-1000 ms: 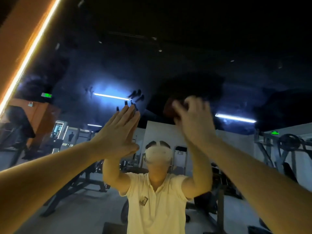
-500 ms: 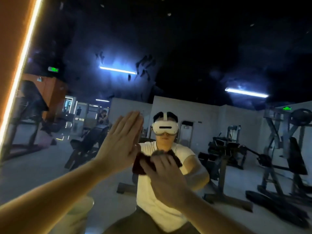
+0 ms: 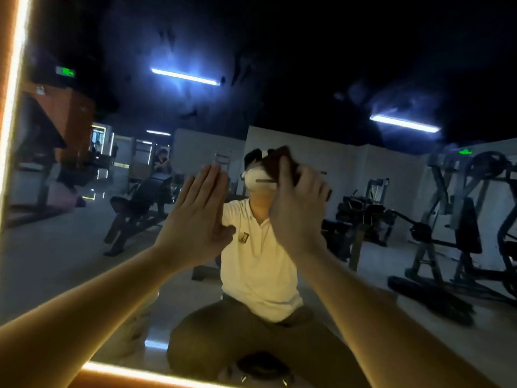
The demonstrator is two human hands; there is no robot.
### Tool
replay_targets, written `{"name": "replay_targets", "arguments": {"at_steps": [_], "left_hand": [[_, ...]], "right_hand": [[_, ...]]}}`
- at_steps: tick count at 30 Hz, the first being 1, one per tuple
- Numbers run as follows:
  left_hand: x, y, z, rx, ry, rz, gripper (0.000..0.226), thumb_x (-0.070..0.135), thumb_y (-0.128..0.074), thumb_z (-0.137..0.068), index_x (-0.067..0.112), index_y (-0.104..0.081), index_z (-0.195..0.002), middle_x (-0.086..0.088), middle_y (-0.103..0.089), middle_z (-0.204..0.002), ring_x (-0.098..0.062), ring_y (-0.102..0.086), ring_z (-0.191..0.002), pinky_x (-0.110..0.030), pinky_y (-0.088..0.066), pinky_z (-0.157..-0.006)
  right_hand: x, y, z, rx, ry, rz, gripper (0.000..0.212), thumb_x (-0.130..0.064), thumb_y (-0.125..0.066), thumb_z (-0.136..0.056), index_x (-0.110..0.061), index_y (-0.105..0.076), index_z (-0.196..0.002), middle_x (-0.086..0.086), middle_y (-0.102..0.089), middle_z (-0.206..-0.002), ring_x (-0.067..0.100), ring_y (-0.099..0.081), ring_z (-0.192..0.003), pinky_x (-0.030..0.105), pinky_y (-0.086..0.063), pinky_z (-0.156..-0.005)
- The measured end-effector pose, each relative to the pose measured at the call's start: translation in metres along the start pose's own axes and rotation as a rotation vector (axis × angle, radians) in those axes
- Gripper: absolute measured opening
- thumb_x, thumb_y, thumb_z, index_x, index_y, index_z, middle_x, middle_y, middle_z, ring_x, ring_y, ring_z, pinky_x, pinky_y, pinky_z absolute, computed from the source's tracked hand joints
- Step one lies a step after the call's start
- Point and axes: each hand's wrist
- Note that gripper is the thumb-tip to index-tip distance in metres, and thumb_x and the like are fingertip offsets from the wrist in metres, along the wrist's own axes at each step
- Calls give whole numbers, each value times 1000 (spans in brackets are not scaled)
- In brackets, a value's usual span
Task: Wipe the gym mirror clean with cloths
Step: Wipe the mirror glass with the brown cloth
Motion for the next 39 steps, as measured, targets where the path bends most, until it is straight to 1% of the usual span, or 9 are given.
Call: {"name": "replay_targets", "arguments": {"at_steps": [4, 10, 14, 18, 22, 25, 32, 35, 39], "left_hand": [[6, -8, 29, 95, -2, 112, 90, 46, -50, -100, 7, -3, -165, -14, 6, -173, -29, 6, -160, -54, -8, -129], [4, -33, 70, 131, -7, 125, 82, 45, -47, -102, 4, -12, -164, -16, -2, -173, -35, -3, -160, -60, -17, -126], [7, -41, 73, 175, -17, 139, 82, 53, -38, -102, 1, -18, -163, -20, -7, -172, -38, -7, -159, -61, -18, -125], [12, -48, 71, 187, 18, 125, 87, 57, -41, -101, 1, -16, -163, -20, -5, -172, -38, -6, -159, -60, -13, -127], [12, -53, 71, 203, 20, 102, 87, 58, -37, -101, -1, -18, -162, -21, -7, -172, -39, -6, -159, -60, -13, -127], [15, -48, 72, 176, 24, 84, 89, 57, -39, -100, -1, -14, -163, -22, -5, -172, -39, -4, -159, -57, -7, -128], [13, -47, 74, 152, 13, 0, 89, 58, -34, -102, -6, -15, -161, -27, -6, -170, -42, -6, -158, -64, -16, -124], [15, -48, 74, 132, 30, -31, 89, 59, -30, -102, -6, -15, -161, -26, -5, -170, -42, -5, -159, -64, -15, -125], [16, -49, 79, 137, 43, -67, 88, 56, -32, -101, -4, -11, -162, -25, -3, -171, -40, -3, -159, -61, -13, -126]], "right_hand": [[-15, -16, 96, -141, 219, 10, 72, -28, -74, -82, -16, -50, -149, 15, -49, -128, 32, -45, -119, 45, -34, -102], [31, -5, 170, -403, 652, 1, 74, -30, -86, -73, -27, -53, -139, 2, -49, -117, 20, -53, -105, 39, -45, -93], [63, 18, 104, -291, 280, 1, 41, -37, -55, -100, -31, -55, -140, 4, -60, -116, 19, -58, -103, 42, -55, -87], [74, 29, 55, 17, -102, 37, 50, -24, -46, -101, -9, -47, -149, 26, -50, -119, 38, -52, -99, 49, -52, -81], [37, 12, 87, 23, -107, 4, 56, -34, -34, -101, -7, -50, -148, 27, -53, -118, 40, -53, -101, 46, -45, -85], [10, -7, 133, -102, -86, -45, 57, -32, -47, -103, -14, -38, -156, 23, -47, -132, 34, -50, -115, 46, -46, -94], [8, -23, 191, -194, 335, -151, 68, -24, -75, -83, -19, -50, -146, 13, -47, -118, 31, -53, -107, 49, -49, -93], [42, -15, 185, -52, 75, -139, 64, -21, -74, -86, -15, -53, -146, 19, -50, -119, 33, -49, -107, 44, -40, -93], [71, -9, 178, -34, -168, -164, 66, -24, -71, -90, -17, -45, -150, 24, -53, -124, 39, -54, -108, 51, -49, -88]]}}
Point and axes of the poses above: each hand's wrist, its own z-axis away from the middle knuckle, its own y-axis out of the back of the hand, x = y × z
